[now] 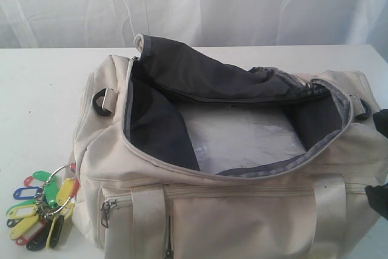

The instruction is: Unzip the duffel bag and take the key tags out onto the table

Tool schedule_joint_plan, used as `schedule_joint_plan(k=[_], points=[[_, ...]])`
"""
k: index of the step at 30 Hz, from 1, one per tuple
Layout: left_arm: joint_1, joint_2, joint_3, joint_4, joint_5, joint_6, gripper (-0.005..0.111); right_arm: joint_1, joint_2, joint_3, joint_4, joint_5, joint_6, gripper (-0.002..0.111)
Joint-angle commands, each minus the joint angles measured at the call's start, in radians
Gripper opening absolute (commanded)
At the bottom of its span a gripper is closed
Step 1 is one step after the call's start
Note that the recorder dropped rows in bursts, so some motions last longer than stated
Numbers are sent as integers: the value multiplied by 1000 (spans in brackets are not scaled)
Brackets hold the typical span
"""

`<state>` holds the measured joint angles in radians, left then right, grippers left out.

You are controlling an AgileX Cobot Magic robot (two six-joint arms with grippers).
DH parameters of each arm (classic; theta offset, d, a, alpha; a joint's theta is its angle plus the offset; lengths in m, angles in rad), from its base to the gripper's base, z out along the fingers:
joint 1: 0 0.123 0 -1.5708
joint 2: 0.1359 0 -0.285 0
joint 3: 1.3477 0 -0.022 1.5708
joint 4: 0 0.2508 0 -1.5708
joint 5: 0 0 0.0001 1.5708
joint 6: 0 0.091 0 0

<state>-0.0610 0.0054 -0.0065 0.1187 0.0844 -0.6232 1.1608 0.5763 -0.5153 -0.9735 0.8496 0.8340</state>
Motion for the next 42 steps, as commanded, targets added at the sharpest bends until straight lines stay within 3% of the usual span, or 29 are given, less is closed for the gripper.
schedule_joint_plan(k=[1, 5, 9, 19, 29, 42], points=[[1, -5, 6, 3, -10, 0, 0, -4, -5, 6, -14, -11, 8, 0], [1, -5, 6, 3, -4, 0, 0, -4, -5, 6, -14, -11, 8, 0], [1, -5, 6, 3, 139, 8, 0, -4, -5, 6, -14, -11, 8, 0], [1, -5, 6, 1, 142, 442, 0, -4, -5, 6, -14, -15, 8, 0], [1, -5, 6, 1, 125, 612, 0, -4, -5, 6, -14, -15, 8, 0], [1, -5, 6, 1, 118, 623, 0, -4, -5, 6, -10, -17, 8, 0]])
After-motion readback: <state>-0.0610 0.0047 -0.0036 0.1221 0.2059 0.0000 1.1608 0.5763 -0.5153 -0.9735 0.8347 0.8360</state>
